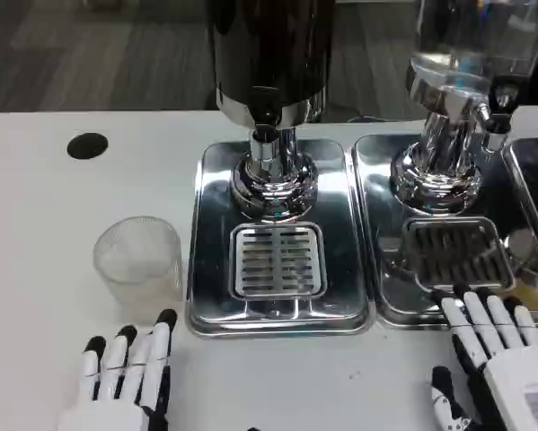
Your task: Grasp the cup under the faucet to collect the drink, then remove the cup.
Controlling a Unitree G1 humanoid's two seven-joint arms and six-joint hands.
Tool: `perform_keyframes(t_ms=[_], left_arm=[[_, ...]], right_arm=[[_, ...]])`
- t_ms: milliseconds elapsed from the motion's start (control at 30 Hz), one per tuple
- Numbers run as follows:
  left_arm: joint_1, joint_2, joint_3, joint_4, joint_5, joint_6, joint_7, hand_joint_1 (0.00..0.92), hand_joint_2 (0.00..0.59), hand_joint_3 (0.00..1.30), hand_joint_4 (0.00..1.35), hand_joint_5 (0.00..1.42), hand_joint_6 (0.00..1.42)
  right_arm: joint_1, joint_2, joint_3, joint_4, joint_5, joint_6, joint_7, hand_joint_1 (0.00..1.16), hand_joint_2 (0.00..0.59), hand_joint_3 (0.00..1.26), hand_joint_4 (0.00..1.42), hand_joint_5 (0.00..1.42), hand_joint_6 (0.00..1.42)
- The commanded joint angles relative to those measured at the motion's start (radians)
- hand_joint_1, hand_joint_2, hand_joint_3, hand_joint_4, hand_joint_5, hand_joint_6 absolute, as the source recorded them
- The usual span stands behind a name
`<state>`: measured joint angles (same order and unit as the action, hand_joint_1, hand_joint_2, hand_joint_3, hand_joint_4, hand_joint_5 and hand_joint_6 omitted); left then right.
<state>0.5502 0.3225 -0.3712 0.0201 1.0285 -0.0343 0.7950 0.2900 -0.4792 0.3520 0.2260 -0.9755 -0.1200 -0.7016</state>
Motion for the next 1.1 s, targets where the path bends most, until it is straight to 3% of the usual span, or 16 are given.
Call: perform_keyframes(t_ms=[33,300,800,933,1033,1100], left_arm=[[0.013,0.009,0.005,-0.013,0.001,0.003,0.015,0.0,0.108,0.03,0.0,0.05,0.0],[0.013,0.013,0.008,-0.013,-0.008,-0.008,0.022,0.0,0.108,0.03,0.0,0.05,0.0],[0.021,0.041,0.081,0.01,-0.101,-0.139,0.096,0.0,0.107,0.05,0.0,0.05,0.0],[0.018,0.041,0.119,0.005,-0.13,-0.167,0.093,0.0,0.077,0.06,0.0,0.06,0.01],[0.024,0.007,0.176,-0.057,-0.141,-0.124,0.094,0.0,0.047,0.04,0.0,0.07,0.02],[0.0,0.009,0.208,-0.082,-0.163,-0.114,0.051,0.0,0.046,0.04,0.0,0.07,0.02]], right_arm=[[0.003,-0.003,-0.006,-0.011,0.007,-0.007,-0.016,0.3,0.551,0.04,0.0,0.0,0.0],[0.008,-0.01,-0.014,-0.054,0.008,0.001,0.0,0.3,0.551,0.04,0.0,0.0,0.0],[0.082,0.012,-0.029,-0.177,-0.014,0.08,0.013,0.32,0.544,0.06,0.0,0.0,0.0],[0.091,0.022,-0.029,-0.197,-0.021,0.094,0.013,0.32,0.544,0.06,0.0,0.0,0.0],[0.1,0.023,-0.033,-0.203,-0.018,0.095,0.014,0.32,0.543,0.06,0.0,0.0,0.0],[0.103,0.021,-0.035,-0.199,-0.014,0.09,0.012,0.31,0.541,0.06,0.0,0.0,0.0]])
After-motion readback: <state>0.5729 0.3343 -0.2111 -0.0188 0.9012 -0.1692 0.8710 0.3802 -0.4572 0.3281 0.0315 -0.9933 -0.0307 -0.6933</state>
